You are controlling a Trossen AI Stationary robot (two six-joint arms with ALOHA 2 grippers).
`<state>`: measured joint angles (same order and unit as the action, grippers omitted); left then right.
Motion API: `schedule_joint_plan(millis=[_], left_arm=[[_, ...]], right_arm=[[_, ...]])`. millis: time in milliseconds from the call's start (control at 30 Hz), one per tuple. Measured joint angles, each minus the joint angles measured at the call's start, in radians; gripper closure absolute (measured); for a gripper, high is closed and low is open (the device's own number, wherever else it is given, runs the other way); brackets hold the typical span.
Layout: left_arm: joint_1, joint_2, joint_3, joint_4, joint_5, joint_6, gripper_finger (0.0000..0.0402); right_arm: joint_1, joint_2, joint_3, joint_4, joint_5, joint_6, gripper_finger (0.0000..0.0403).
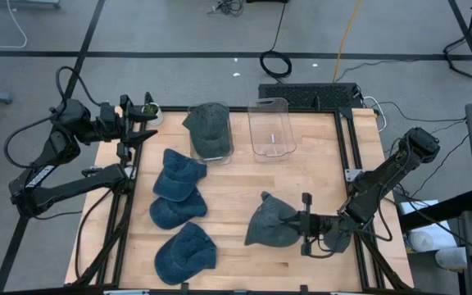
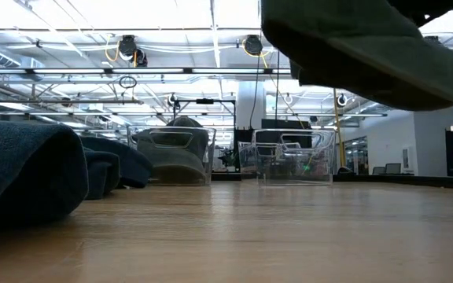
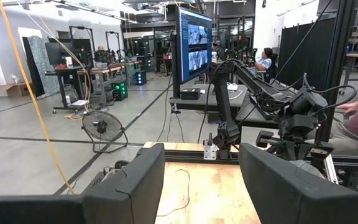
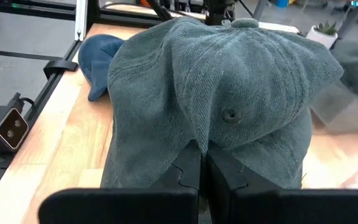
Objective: Pick & Place hat
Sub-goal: Put the gray cap into the left transparent bin
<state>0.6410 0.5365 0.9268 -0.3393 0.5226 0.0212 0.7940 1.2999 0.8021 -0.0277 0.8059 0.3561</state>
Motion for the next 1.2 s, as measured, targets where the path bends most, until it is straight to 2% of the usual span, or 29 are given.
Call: schedule_joint_plan(millis=[267, 500, 800, 1200], left_arm=[[0.000, 0.000, 0.000, 0.000, 0.000, 0.000, 0.0188], [0.000, 0.000, 0.000, 0.000, 0.000, 0.000, 0.0188], [0.000, 0.000, 0.000, 0.008, 0.000, 0.013, 0.0188], [-0.001, 0.035, 0.000, -0.002, 0.013, -0.337, 0.0188]], right_arm=[[-0.045, 0.000, 0.000, 0.152, 0.002, -0.219, 0.0403], [-0.160, 0.000, 0.000, 0.257, 0.005, -0.438, 0.0403], [-0.303, 0.000, 0.000, 0.278, 0.004, -0.554, 0.0403], [-0.484, 0.000, 0.000, 0.266, 0.001, -0.697, 0.0403]])
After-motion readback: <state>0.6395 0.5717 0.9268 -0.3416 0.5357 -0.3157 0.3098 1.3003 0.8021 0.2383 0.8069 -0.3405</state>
